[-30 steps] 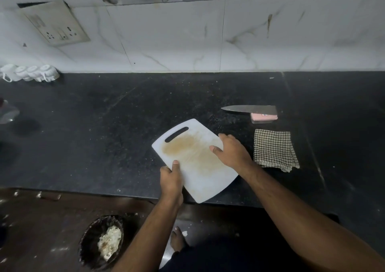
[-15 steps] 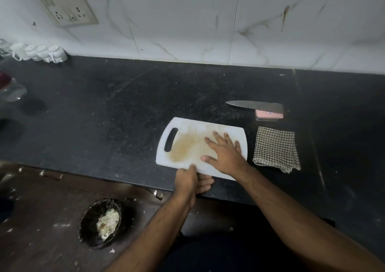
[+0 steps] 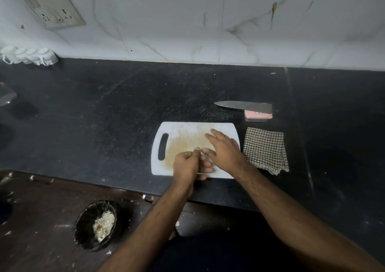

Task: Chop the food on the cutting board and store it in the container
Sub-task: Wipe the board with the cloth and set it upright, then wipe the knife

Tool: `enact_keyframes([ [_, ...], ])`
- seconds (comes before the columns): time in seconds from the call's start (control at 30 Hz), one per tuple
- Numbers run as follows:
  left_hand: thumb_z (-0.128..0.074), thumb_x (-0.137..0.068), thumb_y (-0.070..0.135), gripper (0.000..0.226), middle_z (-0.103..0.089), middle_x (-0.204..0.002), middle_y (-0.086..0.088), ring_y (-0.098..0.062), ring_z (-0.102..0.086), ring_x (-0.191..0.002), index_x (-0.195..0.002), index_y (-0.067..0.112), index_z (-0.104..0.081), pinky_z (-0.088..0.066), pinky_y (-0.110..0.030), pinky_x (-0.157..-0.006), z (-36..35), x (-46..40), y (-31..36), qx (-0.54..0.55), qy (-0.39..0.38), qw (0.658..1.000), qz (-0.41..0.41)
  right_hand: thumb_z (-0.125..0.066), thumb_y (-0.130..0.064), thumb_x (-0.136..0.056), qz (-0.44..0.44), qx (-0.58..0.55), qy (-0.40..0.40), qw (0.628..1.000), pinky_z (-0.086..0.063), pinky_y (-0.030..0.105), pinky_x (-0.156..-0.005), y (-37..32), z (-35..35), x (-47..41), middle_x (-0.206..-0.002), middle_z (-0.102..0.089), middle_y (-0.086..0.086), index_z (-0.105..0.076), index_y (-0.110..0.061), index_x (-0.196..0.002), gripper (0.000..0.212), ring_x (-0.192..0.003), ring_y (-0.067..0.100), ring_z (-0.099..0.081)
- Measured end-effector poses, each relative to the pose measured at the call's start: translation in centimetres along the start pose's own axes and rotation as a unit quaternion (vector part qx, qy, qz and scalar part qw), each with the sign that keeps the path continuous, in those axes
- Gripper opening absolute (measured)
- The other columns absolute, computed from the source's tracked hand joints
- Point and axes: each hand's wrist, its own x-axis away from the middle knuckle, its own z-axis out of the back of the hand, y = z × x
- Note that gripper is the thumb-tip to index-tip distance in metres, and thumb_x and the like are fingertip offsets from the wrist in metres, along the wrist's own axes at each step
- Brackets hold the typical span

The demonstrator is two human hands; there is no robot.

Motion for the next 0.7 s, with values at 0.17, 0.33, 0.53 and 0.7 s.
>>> enact_keyframes([
  [0.17,-0.053,-0.106,0.027,0.032,-0.077,-0.079,-0.009,-0.020,-0.074,-0.071,-0.088,0.006,-0.071,-0.052,-0.028,-0.057,-3.3,-2.1,2.2,-0.040,0.006,0.995,-0.091,-0.055,-0.037,-0.102,-0.033,-0.007,0.120,0.992,-0.032,0.042,-0.117,2.6,4.4,-0.5,-0.157,-0.041,0.002,-0.045,-0.019,-0.150,0.052,-0.143,0.023,-0.038],
  [0.33,-0.055,-0.104,0.016,0.019,-0.078,-0.085,-0.005,-0.019,-0.075,-0.079,-0.095,0.008,-0.069,-0.054,-0.030,-0.063,-7.7,-4.3,3.7,-0.032,-0.011,0.993,-0.115,-0.059,-0.032,-0.100,-0.061,-0.009,0.155,0.986,-0.036,0.043,-0.114,6.6,7.2,-0.8,-0.149,-0.048,0.004,-0.048,-0.016,-0.147,0.051,-0.138,0.023,-0.043],
  [0.53,-0.060,-0.102,0.016,0.017,-0.071,-0.110,-0.009,-0.019,-0.072,-0.096,-0.118,0.008,-0.059,-0.056,-0.032,-0.070,-12.5,-7.8,5.3,0.020,0.001,0.996,-0.082,-0.063,-0.018,-0.096,-0.101,0.055,0.192,0.975,-0.031,0.041,-0.115,12.4,9.8,-0.8,-0.150,-0.046,0.003,-0.047,-0.017,-0.148,0.054,-0.137,0.023,-0.042],
  [0.7,-0.061,-0.103,0.024,0.028,-0.063,-0.118,-0.010,-0.021,-0.064,-0.107,-0.125,0.010,-0.052,-0.056,-0.031,-0.081,-15.3,-10.1,7.2,0.122,0.001,0.992,-0.006,-0.064,-0.015,-0.095,-0.144,0.111,0.145,0.973,-0.021,0.047,-0.121,16.6,11.5,-1.6,-0.154,-0.042,0.002,-0.034,-0.019,-0.153,0.066,-0.144,0.020,-0.033],
])
